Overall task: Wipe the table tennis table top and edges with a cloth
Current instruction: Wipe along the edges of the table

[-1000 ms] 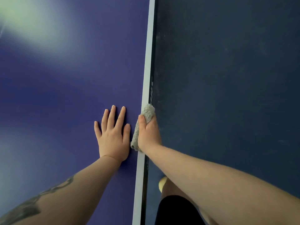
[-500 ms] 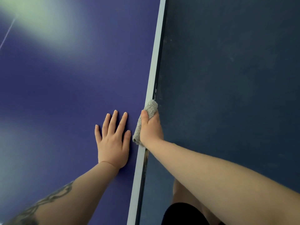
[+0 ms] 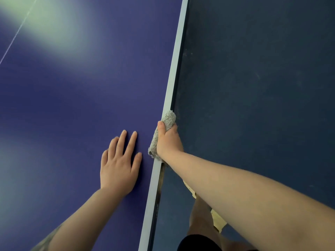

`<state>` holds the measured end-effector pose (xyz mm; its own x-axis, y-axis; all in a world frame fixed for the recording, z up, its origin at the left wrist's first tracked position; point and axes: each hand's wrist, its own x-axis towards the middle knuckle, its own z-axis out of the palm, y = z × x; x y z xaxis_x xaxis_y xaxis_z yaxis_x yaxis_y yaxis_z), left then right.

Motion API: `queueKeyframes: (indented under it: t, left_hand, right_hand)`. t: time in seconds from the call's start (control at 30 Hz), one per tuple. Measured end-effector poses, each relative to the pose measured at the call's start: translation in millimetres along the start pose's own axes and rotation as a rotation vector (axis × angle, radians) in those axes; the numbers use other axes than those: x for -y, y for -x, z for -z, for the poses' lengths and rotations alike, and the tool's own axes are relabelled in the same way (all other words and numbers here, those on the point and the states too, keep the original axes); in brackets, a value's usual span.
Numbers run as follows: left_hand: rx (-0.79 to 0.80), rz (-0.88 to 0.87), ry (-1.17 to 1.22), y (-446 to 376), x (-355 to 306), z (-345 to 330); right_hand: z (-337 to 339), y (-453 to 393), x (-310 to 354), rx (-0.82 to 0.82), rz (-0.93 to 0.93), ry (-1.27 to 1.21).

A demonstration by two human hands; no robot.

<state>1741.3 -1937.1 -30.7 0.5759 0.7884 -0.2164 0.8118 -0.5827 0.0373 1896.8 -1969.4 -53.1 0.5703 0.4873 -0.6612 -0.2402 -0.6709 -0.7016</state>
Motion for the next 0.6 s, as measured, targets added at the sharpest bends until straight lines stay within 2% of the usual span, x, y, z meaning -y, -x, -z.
queueKeyframes:
  t: [0.1,0.2,0.47,0.6]
  left_hand:
    - [0.029,0.052,0.102,-47,-11,5]
    - [-0.044,0.043,0.099,-83,-25,5]
    - [-0.077,0.034,0.052,-94,-31,4]
    - [-0.071,0.032,0.051,-92,-30,3]
  right_hand:
    - [-7,24,-18,-0.006,0.021,-0.048]
    - [-12,71,-43,0.078,0.004,-0.051]
    - [13,-48,39,-0.074,0.005,-0.046]
    - [2,-1,13,-0.051,-0.013,-0.020]
